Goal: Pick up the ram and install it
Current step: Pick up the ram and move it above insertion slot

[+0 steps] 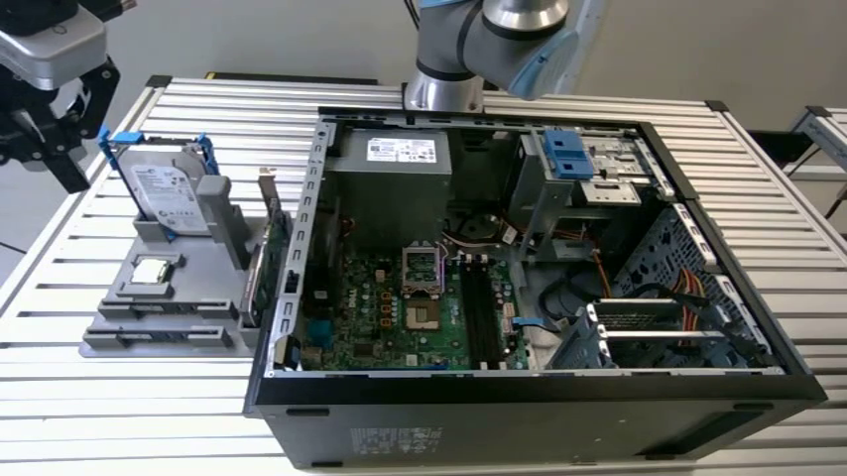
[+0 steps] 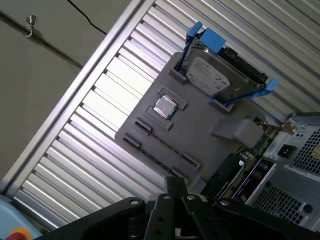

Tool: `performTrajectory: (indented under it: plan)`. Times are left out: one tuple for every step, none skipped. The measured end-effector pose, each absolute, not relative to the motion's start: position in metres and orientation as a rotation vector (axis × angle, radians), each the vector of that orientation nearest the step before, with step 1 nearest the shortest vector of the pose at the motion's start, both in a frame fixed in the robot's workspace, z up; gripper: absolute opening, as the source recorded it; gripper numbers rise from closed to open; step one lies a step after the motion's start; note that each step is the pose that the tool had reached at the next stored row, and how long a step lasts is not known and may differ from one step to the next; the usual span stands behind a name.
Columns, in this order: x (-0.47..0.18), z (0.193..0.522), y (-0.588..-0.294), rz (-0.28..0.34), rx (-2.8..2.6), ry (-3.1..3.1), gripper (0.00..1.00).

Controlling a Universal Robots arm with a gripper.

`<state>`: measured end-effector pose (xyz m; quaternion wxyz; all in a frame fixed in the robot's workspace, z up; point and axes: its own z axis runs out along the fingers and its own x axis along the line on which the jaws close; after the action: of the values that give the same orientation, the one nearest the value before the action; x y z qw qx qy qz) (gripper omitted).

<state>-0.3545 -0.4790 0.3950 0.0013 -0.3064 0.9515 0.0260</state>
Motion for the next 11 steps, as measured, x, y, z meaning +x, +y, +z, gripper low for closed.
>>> performTrajectory:
  plan:
    - [-0.3546,0.3950,-0.4790,0.082,-0.991,2.978,0.00]
    - [-0.3545,0.3950,-0.4790,0.082,-1.005,2.974,0.00]
    - [-0.3545,0.3950,-0.4790,0.082,-1.019,2.969,0.00]
    - [-0.3545,0.3950,-0.4790,0.082,-1.033,2.964,0.00]
    - [-0.3545,0.3950,-0.4790,0.082,-1.048,2.960,0.00]
    - [-0.3545,0.3949,-0.4790,0.082,-1.061,2.955,0.00]
    - [-0.3545,0.3949,-0.4790,0.082,-1.074,2.950,0.00]
    - [-0.3545,0.3950,-0.4790,0.082,-1.088,2.945,0.00]
    - [-0.3545,0.3949,-0.4790,0.082,-1.101,2.941,0.00]
    - [-0.3545,0.3950,-0.4790,0.082,-1.114,2.936,0.00]
    - [-0.3545,0.3950,-0.4790,0.082,-1.127,2.932,0.00]
